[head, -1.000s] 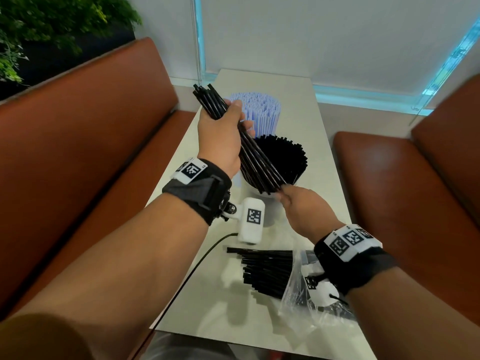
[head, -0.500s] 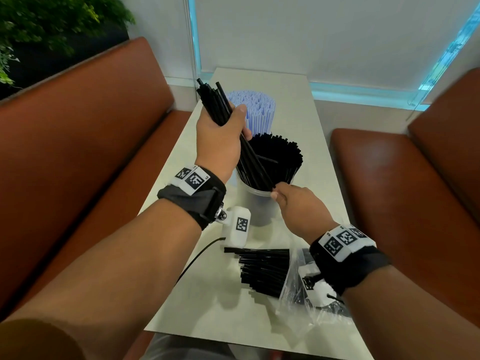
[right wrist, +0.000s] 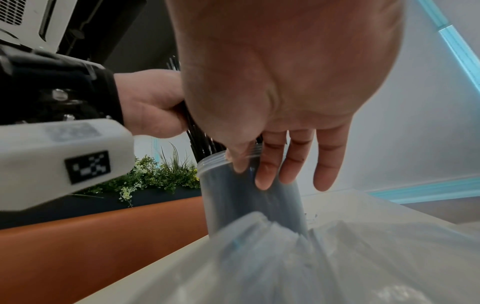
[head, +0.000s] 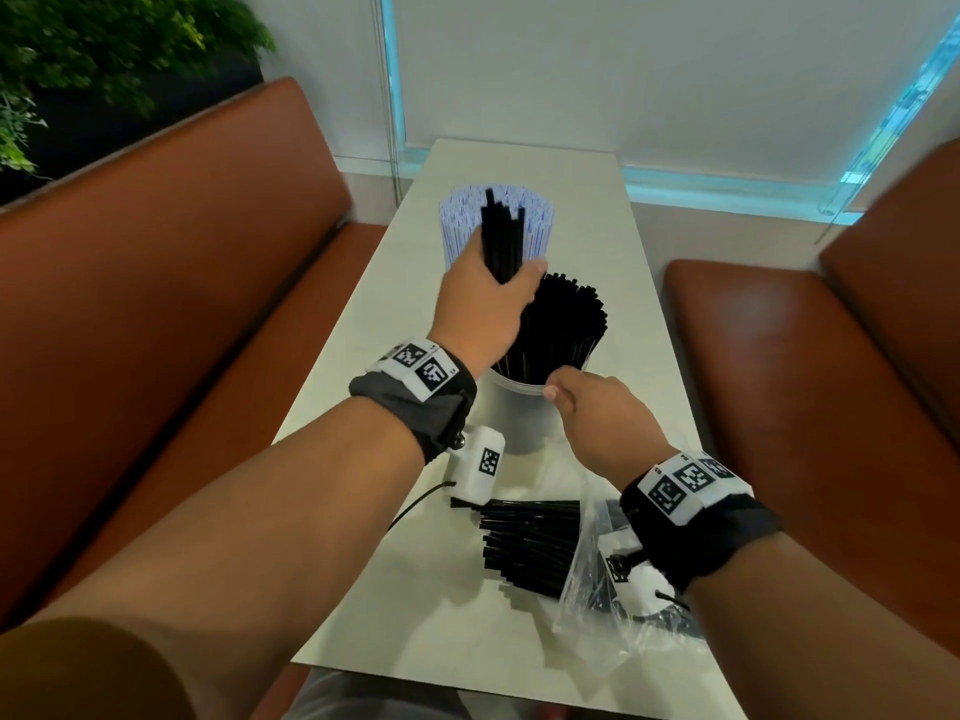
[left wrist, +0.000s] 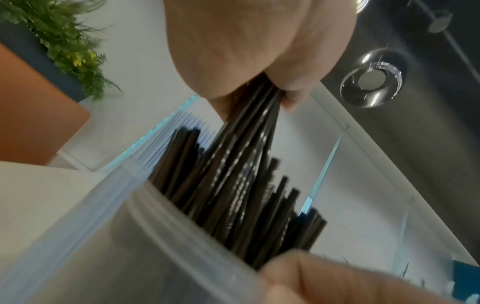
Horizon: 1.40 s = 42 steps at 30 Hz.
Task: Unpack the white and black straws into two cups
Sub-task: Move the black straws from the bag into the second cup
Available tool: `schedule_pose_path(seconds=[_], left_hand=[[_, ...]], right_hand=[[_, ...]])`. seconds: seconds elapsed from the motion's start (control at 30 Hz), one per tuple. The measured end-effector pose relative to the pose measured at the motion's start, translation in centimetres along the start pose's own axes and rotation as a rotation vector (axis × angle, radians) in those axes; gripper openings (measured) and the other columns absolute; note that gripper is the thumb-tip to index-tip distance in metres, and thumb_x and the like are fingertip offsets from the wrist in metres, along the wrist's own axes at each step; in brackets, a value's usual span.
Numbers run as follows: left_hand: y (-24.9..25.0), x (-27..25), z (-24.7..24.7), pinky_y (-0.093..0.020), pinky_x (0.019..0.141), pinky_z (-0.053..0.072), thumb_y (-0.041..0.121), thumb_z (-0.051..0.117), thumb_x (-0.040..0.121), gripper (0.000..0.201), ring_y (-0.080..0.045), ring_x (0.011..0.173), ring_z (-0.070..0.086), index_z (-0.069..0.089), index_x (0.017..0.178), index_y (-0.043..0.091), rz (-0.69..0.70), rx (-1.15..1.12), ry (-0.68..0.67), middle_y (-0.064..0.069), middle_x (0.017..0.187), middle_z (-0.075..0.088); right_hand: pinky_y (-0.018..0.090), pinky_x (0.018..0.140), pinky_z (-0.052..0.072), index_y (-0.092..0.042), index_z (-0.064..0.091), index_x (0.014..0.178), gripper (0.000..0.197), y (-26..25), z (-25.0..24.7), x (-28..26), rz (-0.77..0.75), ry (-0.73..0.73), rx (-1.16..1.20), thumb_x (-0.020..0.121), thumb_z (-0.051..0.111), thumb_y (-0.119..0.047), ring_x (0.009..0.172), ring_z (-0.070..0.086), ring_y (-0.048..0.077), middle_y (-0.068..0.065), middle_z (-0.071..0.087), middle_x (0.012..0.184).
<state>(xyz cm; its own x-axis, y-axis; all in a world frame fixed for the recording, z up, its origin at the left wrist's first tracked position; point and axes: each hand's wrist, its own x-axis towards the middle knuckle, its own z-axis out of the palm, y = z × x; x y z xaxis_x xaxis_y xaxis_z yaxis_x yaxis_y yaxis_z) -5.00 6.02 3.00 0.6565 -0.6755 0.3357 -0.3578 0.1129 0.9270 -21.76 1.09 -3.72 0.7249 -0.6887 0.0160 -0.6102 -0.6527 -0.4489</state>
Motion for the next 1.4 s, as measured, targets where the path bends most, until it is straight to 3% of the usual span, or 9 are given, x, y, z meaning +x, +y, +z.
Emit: schedule_pose_path(seconds=[0.23,0.43,0.5,0.63,0.83,1.0,1.17,1.3,1.4], left_hand=[[-2.3,-1.1,-0.6,-0.043,0.102,0.047,0.051,0.079,0.076,0.034,-0.023,0.121,0.049,0.06,0.094,0.031,0.013,0.358,-0.118,0.003,0.108,0.056],[-0.6,-0.8,-1.8,-0.025,0.115,0.03,0.06,0.077,0.073,0.094,-0.011,0.135,0.036,0.035,0.148,0.023,0.124,0.198,-0.044,0.007,0.139,0.033],[0.1,-1.0,-1.4,-0.014,0.112,0.023,0.057,0.067,0.084,0.08,-0.013,0.136,0.035,0.039,0.146,0.016,0.287,0.295,-0.035,0.005,0.139,0.035],[-0.9,-1.8,-0.5,-0.027,0.11,0.034,0.041,0.057,0.099,0.051,-0.021,0.128,0.047,0.05,0.14,0.01,0.33,0.573,-0.291,-0.007,0.136,0.053],[-1.1,-2.1,-1.2,-0.01,0.107,0.027,0.046,0.066,0.09,0.074,-0.011,0.133,0.039,0.033,0.15,0.017,0.318,0.375,-0.158,0.003,0.143,0.043],[-1.9,-3.2,-0.4,-0.038,0.12,0.021,0.055,0.052,0.097,0.071,-0.023,0.143,0.032,0.036,0.152,0.012,0.428,0.906,-0.48,-0.006,0.155,0.037],[-0.4,-2.9,-0.9,-0.019,0.113,0.021,0.041,0.056,0.097,0.063,-0.018,0.137,0.034,0.039,0.147,0.007,0.478,0.537,-0.176,-0.009,0.148,0.044],[-1.8,-4.0,0.1,-0.045,0.122,0.016,0.037,0.044,0.104,0.059,-0.026,0.15,0.022,0.029,0.157,0.016,0.556,1.004,-0.457,-0.007,0.162,0.029],[-1.5,-3.4,-0.4,-0.035,0.115,0.028,0.034,0.059,0.097,0.061,-0.023,0.139,0.037,0.037,0.152,0.018,0.438,0.683,-0.432,-0.006,0.149,0.043]], right_hand=[[0.043,0.075,0.05,-0.024,0.056,0.113,0.027,0.0,0.0,-0.1,-0.011,0.009,0.014,0.108,0.034,-0.039,0.089,0.054,0.028,0.0,0.063,0.095],[0.039,0.069,0.047,-0.024,0.056,0.111,0.026,0.0,0.1,-0.1,-0.008,0.025,-0.002,0.108,0.035,-0.038,0.086,0.054,0.027,-0.001,0.061,0.092],[0.039,0.069,0.047,-0.023,0.056,0.111,0.026,0.0,0.2,-0.1,-0.012,0.031,-0.003,0.107,0.035,-0.038,0.086,0.054,0.029,0.001,0.062,0.093],[0.041,0.071,0.049,-0.022,0.056,0.11,0.026,-0.2,0.0,-0.3,-0.014,0.031,0.021,0.107,0.036,-0.037,0.086,0.054,0.03,0.0,0.061,0.091],[0.041,0.073,0.047,-0.022,0.056,0.114,0.028,-0.2,0.1,-0.1,-0.006,0.017,0.016,0.107,0.035,-0.038,0.089,0.053,0.03,-0.001,0.058,0.092],[0.044,0.075,0.05,-0.019,0.059,0.117,0.026,-0.2,0.1,-0.2,-0.004,0.02,0.01,0.106,0.038,-0.03,0.09,0.056,0.034,0.0,0.057,0.092],[0.043,0.075,0.049,-0.021,0.058,0.115,0.028,-0.3,0.1,-0.2,0.011,0.021,0.03,0.107,0.037,-0.037,0.09,0.055,0.031,0.001,0.059,0.094],[0.045,0.076,0.051,-0.02,0.058,0.119,0.03,-0.4,-0.1,-0.5,-0.008,0.031,0.027,0.106,0.037,-0.035,0.091,0.057,0.035,0.008,0.065,0.103],[0.047,0.077,0.051,-0.021,0.057,0.117,0.029,-0.5,-0.2,-0.5,0.013,0.021,0.025,0.106,0.036,-0.038,0.093,0.056,0.033,0.006,0.064,0.102]])
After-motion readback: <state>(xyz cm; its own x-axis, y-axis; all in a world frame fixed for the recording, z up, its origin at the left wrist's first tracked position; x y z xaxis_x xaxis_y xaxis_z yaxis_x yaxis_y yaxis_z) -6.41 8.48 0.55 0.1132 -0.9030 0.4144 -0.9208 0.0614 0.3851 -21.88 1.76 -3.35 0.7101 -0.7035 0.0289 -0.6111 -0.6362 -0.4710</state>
